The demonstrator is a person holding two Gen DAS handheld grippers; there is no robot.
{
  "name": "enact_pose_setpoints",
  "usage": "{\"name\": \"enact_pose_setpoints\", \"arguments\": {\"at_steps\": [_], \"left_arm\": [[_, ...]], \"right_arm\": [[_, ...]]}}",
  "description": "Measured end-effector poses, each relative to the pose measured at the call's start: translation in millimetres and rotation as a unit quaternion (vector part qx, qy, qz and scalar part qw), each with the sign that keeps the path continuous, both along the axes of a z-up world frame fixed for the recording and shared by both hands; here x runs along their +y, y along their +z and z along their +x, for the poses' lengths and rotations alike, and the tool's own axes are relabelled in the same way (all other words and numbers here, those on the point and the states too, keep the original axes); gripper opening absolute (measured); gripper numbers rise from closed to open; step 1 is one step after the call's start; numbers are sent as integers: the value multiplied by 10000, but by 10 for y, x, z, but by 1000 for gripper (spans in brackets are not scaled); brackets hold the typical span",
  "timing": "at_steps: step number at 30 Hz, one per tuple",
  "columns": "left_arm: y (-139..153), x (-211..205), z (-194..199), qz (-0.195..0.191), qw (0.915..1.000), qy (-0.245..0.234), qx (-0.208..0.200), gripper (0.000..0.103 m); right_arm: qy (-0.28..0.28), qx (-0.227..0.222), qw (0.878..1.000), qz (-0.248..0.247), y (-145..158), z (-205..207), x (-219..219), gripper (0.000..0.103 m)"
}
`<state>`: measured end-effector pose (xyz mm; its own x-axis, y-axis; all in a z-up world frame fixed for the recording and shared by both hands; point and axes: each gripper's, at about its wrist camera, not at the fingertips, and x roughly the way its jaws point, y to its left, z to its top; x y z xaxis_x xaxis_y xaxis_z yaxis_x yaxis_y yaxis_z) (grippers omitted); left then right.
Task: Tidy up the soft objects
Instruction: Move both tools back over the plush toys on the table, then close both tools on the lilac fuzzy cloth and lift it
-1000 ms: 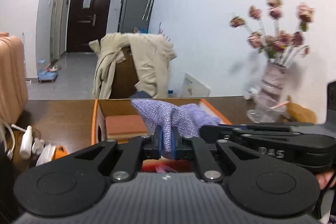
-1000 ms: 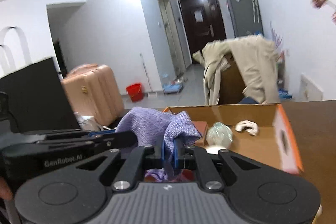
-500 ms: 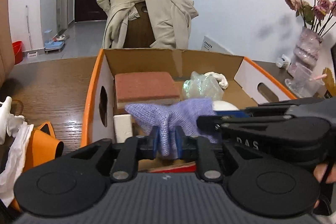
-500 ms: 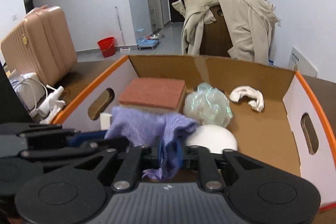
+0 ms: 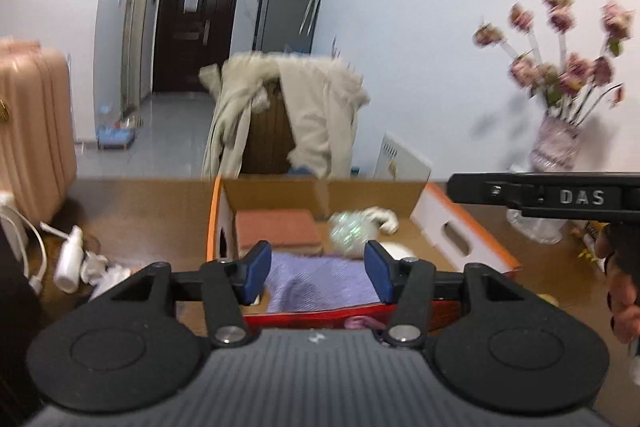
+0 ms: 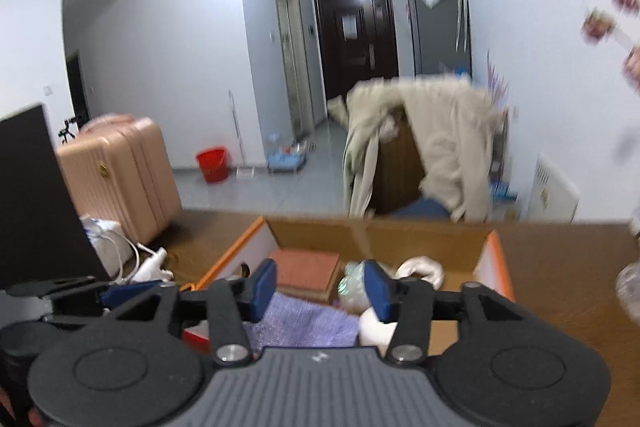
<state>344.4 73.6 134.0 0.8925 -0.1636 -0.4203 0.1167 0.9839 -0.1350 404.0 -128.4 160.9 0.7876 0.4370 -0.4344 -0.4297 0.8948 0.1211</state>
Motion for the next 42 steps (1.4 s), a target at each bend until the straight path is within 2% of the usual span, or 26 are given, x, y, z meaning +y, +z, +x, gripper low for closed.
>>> {"name": "enact_pose_setpoints", "arguments": {"at_steps": [4,7,9,12,15,18,21,24,31,42], "left_arm": [[184,-227,-506,211,9990,-72,-393,61],[223,-389,-894,349,9975,-83,-610,70],[185,-486,-1197,461,9960,-70,-757,72],[30,-612,-1642,544,9938,84,-971,86],[-209,-697,-2013,477,9936,142,-1010,91],[-458,-763,-2277,446,9959,70,-785,92],[-641,-851,-2461,610,9957,-43,-689,93],[-682,-927,-2511,707,9952,-150,-663,95],[-639,-1037,-2480,671,9947,-249,-733,99],[-584,-1102,-2032,594,9963,-150,-607,99]], "right_arm": [[-61,-516,9985,-180,217,-591,-253,53],[-112,-859,9958,-290,263,-1027,-407,58],[-129,-1049,9938,-346,220,-1318,-501,64],[-176,-1238,9913,-402,32,-1764,-640,71],[-278,-1215,9915,-368,-271,-2158,-737,80],[-540,-756,9957,-74,-609,-2458,-859,82],[-591,-355,9973,250,-908,-2705,-977,82],[-599,-437,9971,-168,-1041,-2864,-989,82],[-825,-507,9953,-70,-986,-2887,-1158,85],[-1003,-445,9940,-29,-987,-2467,-1310,89]]}}
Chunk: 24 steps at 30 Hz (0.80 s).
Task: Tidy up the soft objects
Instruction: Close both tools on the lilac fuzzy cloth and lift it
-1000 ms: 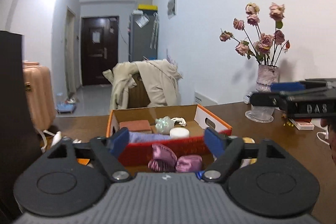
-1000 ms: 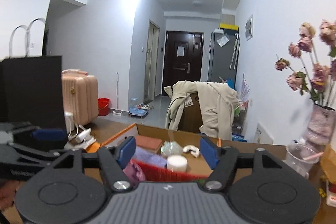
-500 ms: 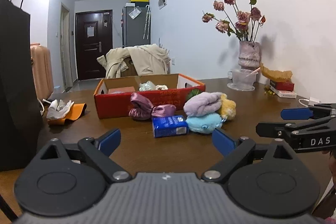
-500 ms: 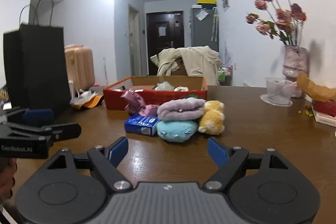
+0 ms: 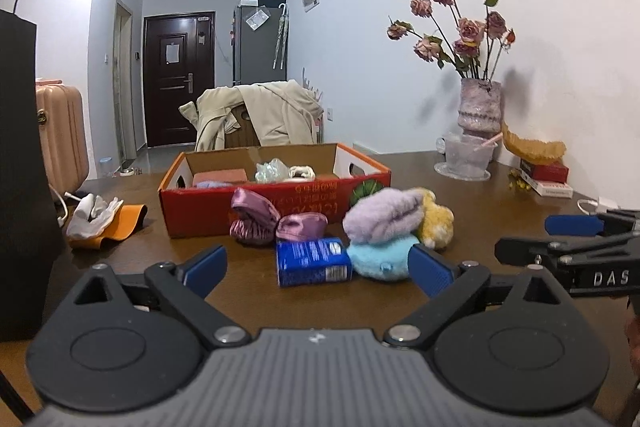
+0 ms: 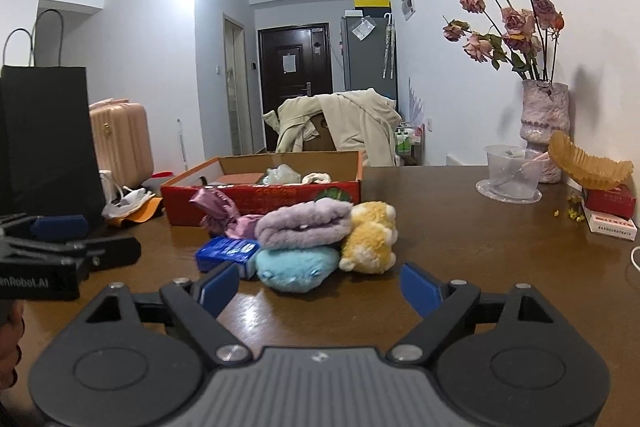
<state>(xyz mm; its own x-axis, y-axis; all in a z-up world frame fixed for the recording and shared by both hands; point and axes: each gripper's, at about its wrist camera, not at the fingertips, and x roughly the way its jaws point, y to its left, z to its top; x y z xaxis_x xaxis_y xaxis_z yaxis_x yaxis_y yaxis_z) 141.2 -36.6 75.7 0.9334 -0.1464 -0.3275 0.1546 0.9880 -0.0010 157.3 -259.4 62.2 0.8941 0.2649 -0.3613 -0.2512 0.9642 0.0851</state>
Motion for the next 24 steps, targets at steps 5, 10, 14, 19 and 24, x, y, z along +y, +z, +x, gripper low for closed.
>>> {"name": "enact_pose_setpoints", "arguments": {"at_steps": [5,10,14,19,24], "left_arm": [[62,-49,313,-122,9999,9,24,99],[86,-153,617,-167,9998,-65,11,99],[77,-214,849,-195,9998,-87,54,99],[22,-236,1065,-302,9992,-133,234,98],[-100,-200,1235,-553,9966,-198,570,93]], "right_arm": [[-134,-59,9999,-19,36,261,-99,89],[-208,-49,9998,38,77,579,-215,89],[-176,2,9998,45,96,852,-251,89],[-165,109,9997,129,72,1182,-279,88],[-139,258,9991,302,36,1465,-346,84]]}}
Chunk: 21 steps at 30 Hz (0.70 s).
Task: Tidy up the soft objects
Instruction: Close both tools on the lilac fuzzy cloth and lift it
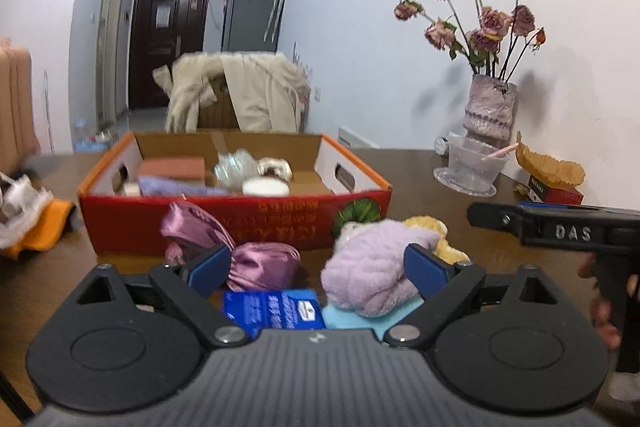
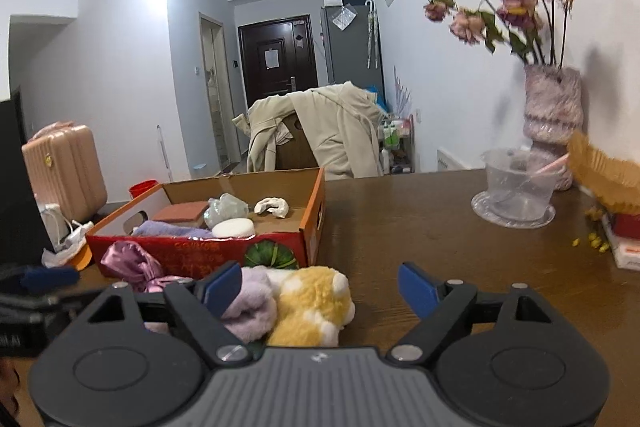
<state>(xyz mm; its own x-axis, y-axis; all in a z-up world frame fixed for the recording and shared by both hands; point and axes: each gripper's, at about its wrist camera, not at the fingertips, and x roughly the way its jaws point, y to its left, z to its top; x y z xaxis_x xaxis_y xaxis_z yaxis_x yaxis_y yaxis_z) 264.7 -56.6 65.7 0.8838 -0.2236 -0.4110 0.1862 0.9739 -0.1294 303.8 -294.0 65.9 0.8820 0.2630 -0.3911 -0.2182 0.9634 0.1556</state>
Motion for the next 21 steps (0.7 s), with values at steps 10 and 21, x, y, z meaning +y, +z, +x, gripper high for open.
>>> {"name": "enact_pose_setpoints", "arguments": {"at_steps": [10,21], "left_arm": [[-186,-117,367,-399,9969,-278,619,66],[-168,-19,328,-1295,9864,-251,980,47]], "right_arm": [[627,411,9963,409,-169,368,158,61],[999,530,9933,-253,-279,461,445,34]]}}
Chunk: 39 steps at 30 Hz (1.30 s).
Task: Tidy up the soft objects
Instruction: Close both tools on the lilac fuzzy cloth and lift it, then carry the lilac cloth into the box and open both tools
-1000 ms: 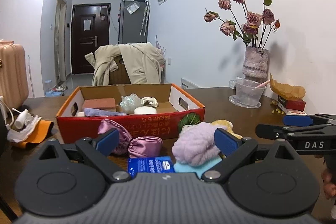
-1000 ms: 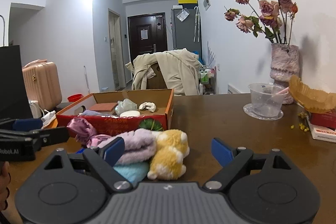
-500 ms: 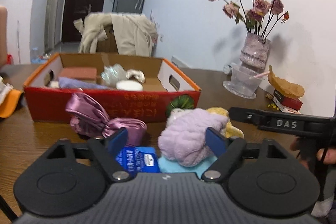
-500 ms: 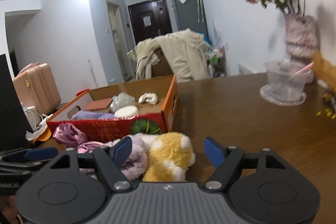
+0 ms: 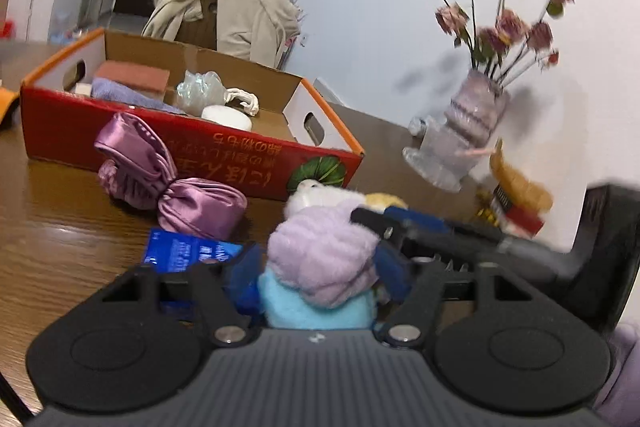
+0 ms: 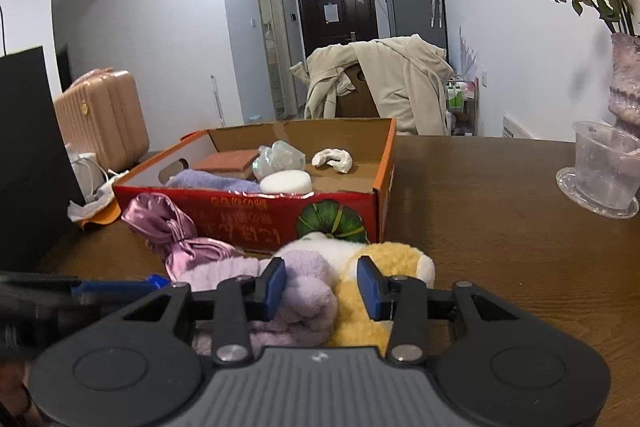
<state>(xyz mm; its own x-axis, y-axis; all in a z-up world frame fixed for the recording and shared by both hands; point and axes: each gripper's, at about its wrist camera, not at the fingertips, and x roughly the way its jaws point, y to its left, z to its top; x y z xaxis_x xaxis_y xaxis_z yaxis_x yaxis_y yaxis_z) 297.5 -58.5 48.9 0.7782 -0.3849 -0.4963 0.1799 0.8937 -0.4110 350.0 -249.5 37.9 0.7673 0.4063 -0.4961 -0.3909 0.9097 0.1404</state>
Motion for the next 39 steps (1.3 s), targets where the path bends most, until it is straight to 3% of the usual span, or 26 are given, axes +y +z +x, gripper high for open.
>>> {"name": "enact_pose_setpoints", "arguments": {"at_steps": [1,2,4,8,14,18,25,32,39], "left_arm": [[2,-21,24,-31,10000,-62,-34,30],[-5,-35,38,-54,9999,-90,-50,28],[-14,-52,40,-47,9999,-108,-75,24],[116,10,-170,-108,9994,-223,-227,17],[387,248,-818,-115,9950,-568,-811,17],[351,398,-1091,-145,9952,-560,-785,16],[357,591,-1319,-144,9949,-533,-845,15],[483,695,-1183,-151,9931,-488,-1058,14],[842,941,-502,-69,9892,-234,-1444,14]], "right_arm": [[-14,-2,10000,-83,2,-12,17,29],[20,53,9999,-113,10,-13,18,12],[-15,220,9997,-94,2,-9,35,12],[-203,121,9996,178,158,-236,-16,10],[-208,-227,9978,583,489,-982,-8,10],[-154,-191,9969,741,533,-1325,79,10],[-171,-282,9968,722,585,-1577,276,10],[-175,-275,9972,678,630,-1450,389,10],[125,-376,9969,687,902,-688,668,10]]}}
